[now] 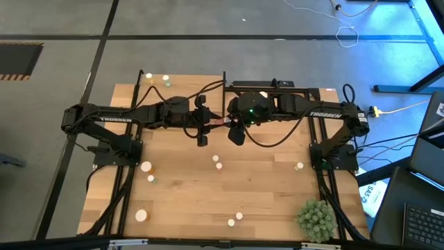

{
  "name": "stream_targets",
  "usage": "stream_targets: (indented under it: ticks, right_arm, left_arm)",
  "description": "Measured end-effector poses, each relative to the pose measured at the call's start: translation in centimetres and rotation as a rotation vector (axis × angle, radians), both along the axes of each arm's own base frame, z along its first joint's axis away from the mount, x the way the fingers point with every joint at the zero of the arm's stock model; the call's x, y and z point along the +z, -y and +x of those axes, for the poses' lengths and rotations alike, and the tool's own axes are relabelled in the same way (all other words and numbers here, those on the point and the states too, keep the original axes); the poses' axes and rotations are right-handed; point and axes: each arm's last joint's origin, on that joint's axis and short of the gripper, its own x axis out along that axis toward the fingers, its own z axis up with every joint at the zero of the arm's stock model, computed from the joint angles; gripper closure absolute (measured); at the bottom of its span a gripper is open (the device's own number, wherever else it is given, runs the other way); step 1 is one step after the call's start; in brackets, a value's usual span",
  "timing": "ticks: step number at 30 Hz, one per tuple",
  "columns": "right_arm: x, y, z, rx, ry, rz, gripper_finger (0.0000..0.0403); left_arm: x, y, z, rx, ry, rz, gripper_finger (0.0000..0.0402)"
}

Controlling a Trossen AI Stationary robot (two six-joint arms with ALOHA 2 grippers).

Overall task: Pick and place medicine bottles onto shelf by color
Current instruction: Put the top right small red pill bottle on the shelf

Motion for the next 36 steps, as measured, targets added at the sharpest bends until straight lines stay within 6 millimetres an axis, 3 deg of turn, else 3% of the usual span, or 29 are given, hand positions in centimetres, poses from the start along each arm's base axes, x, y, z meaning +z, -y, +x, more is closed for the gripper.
stream_targets:
  ticks: [7,21,36]
  right_arm:
    - [0.0,0.0,0.0,-0.005,0.000,-0.004,0.0274]
    - [0.0,0.0,0.0,0.014,-0.010,-0.032,0.0188]
    - [-0.6,1.5,-0.9,-0.033,-0.111,-0.025,0.0183]
  left_arm:
    - [0.0,0.0,0.0,0.000,0.001,0.000,0.0294]
    - [0.1,0.0,0.0,0.010,0.008,0.001,0.0294]
    - [-0.3,-0.4,-0.2,0.091,-0.043,0.016,0.0294]
